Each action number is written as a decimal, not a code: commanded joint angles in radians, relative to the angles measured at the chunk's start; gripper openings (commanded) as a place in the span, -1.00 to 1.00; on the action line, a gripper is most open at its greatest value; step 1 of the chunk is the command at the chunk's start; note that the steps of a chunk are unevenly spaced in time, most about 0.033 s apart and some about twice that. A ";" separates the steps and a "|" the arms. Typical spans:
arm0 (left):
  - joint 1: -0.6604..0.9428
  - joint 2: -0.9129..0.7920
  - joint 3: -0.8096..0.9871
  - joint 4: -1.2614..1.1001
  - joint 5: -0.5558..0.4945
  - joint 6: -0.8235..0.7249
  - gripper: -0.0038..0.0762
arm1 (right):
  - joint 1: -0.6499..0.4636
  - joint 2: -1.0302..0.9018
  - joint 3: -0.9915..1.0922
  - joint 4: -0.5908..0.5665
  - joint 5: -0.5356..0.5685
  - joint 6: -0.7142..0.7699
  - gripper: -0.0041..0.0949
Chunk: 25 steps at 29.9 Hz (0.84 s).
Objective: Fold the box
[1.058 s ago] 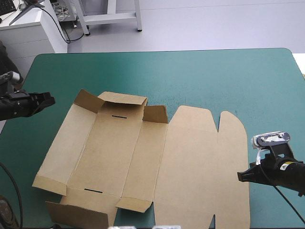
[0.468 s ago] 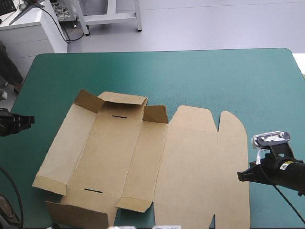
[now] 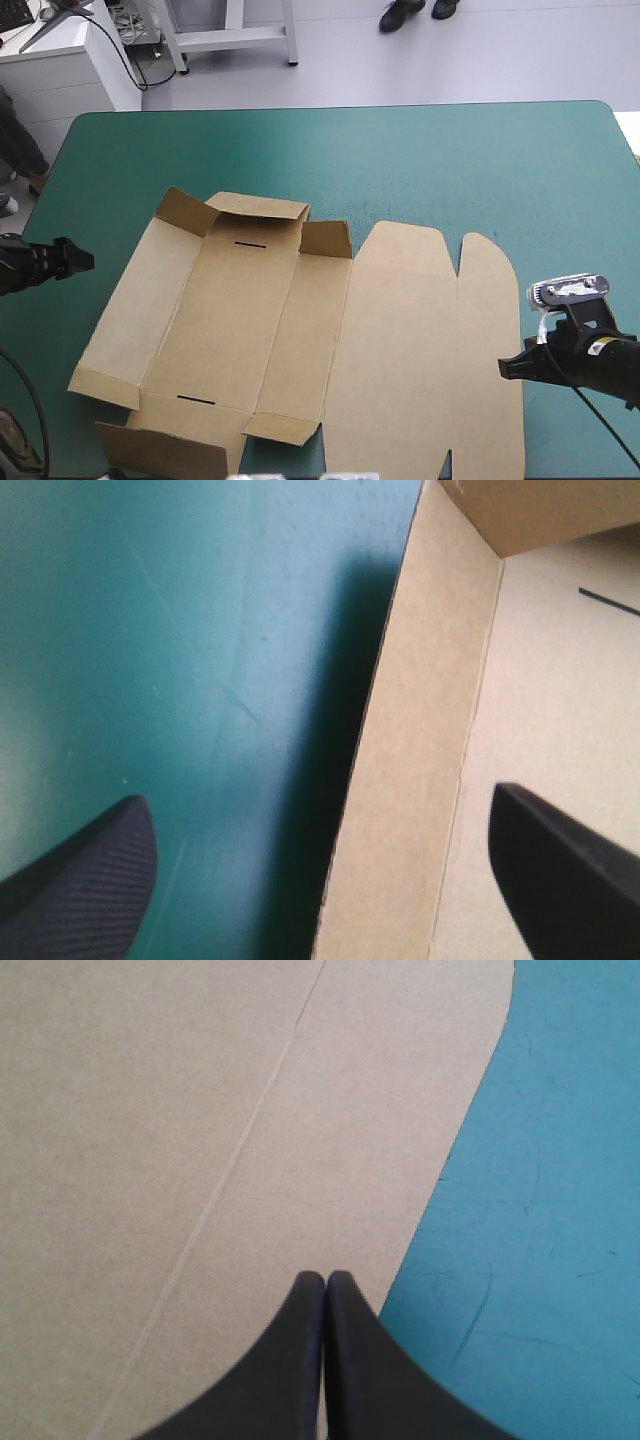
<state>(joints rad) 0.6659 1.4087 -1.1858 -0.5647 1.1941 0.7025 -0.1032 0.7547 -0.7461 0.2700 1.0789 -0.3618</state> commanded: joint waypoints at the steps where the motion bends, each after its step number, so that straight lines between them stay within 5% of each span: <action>1: 0.003 -0.030 0.045 -0.048 -0.007 0.060 0.72 | -0.004 -0.003 -0.023 0.022 -0.039 -0.013 -0.96; 7: -0.004 -0.006 0.184 -0.072 -0.024 0.172 0.72 | -0.004 -0.003 -0.023 0.022 -0.039 -0.017 -0.96; 25: -0.233 0.135 0.220 -0.017 0.108 0.151 0.72 | -0.004 -0.003 -0.021 0.038 -0.036 -0.017 -0.96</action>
<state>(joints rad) 0.4667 1.5760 -0.9461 -0.5668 1.1929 0.8747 -0.1032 0.7547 -0.7449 0.2807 1.0789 -0.3687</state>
